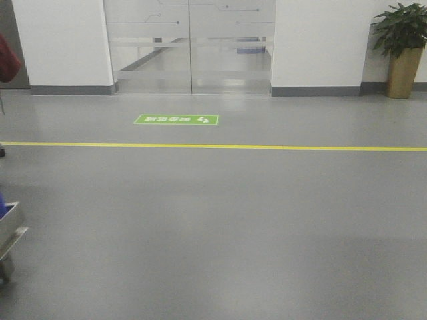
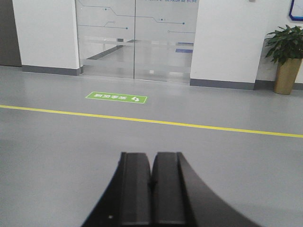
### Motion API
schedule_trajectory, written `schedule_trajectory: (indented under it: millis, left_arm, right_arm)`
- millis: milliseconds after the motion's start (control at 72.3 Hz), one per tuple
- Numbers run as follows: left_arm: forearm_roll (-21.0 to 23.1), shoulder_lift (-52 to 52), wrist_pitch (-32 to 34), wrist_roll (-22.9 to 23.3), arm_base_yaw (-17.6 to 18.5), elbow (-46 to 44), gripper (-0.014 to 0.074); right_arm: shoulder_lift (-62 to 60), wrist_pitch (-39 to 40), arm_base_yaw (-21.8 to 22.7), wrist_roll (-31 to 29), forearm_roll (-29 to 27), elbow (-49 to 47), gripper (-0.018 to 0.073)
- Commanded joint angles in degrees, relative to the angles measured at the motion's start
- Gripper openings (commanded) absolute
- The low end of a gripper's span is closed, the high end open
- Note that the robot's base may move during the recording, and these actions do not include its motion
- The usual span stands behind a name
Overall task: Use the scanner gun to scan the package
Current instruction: 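Drive the base forward past the blue bin shelves to the red table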
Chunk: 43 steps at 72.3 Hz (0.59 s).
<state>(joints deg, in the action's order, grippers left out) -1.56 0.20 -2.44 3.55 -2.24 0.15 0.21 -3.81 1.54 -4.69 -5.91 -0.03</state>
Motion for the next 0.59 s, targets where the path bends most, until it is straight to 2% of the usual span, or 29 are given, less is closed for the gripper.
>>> schedule_trajectory:
  millis: [0, 581]
  left_arm:
    - [0.0, -0.2, 0.9, 0.1, -0.1, -0.1, -0.0111]
    - [0.0, -0.2, 0.9, 0.1, -0.1, -0.1, -0.0111]
  right_arm:
    - [-0.2, 0.8, 0.0, 0.0, 0.3, 0.0, -0.0168]
    - [-0.2, 0.8, 0.0, 0.0, 0.3, 0.0, -0.0168]
